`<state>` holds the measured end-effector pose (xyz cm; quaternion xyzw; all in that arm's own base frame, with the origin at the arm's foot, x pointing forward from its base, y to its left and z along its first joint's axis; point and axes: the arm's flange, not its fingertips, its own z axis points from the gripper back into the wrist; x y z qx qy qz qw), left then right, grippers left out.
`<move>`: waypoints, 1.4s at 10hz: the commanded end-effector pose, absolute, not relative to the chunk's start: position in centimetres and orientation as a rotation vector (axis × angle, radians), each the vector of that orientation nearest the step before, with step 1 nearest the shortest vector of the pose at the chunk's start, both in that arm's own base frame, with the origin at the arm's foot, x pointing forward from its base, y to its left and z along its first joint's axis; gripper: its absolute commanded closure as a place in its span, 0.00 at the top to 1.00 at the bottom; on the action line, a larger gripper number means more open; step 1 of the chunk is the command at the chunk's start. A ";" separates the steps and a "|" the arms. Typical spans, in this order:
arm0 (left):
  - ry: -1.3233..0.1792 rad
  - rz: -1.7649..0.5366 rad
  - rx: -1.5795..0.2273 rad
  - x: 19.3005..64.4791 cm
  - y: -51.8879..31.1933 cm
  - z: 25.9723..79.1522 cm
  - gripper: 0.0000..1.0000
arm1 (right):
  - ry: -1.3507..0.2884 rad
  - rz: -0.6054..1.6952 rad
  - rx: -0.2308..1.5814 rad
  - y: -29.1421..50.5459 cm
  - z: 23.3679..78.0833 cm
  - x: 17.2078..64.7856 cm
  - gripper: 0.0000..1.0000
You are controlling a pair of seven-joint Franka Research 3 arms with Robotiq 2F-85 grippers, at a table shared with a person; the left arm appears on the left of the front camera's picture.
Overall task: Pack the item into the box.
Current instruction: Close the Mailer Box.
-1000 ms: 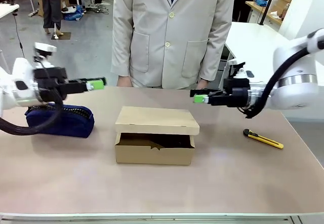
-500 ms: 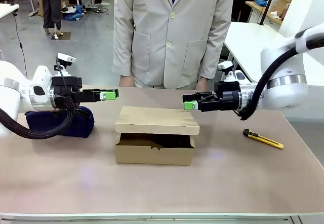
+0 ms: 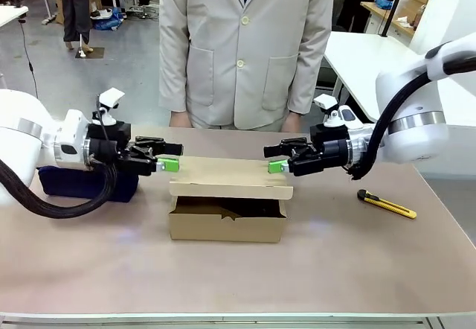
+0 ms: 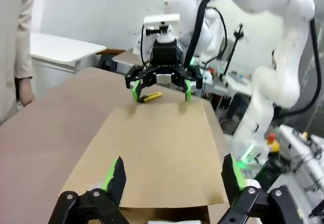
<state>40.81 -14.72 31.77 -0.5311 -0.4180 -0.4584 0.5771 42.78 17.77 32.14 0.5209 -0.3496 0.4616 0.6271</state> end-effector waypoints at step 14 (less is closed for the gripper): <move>-0.944 -1.308 -1.015 37.9 -16.9 29.1 1.00 | -0.794 1.253 1.001 17.8 28.8 40.1 1.00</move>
